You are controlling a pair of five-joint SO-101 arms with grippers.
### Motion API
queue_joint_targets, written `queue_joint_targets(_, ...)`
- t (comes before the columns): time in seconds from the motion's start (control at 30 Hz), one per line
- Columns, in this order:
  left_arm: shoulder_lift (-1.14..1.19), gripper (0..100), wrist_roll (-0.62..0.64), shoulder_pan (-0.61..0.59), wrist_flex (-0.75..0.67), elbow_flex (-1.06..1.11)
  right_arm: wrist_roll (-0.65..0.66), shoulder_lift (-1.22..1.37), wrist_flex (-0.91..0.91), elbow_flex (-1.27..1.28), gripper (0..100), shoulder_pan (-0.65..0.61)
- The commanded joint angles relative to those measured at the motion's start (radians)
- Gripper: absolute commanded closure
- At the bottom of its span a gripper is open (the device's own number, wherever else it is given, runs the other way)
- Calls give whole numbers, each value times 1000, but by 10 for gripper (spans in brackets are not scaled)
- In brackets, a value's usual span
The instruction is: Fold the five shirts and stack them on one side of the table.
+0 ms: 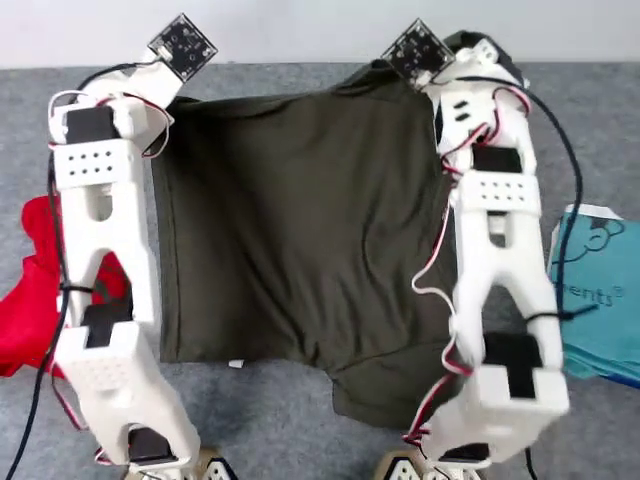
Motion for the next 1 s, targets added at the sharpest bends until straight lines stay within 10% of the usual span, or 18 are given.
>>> queue_joint_targets(0.0,41,985,-12,-2,34,-104,43,68,-19,-181,988,1)
queue_joint_targets(0.97,324,985,-11,49,413,-536,126,150,176,-365,988,47)
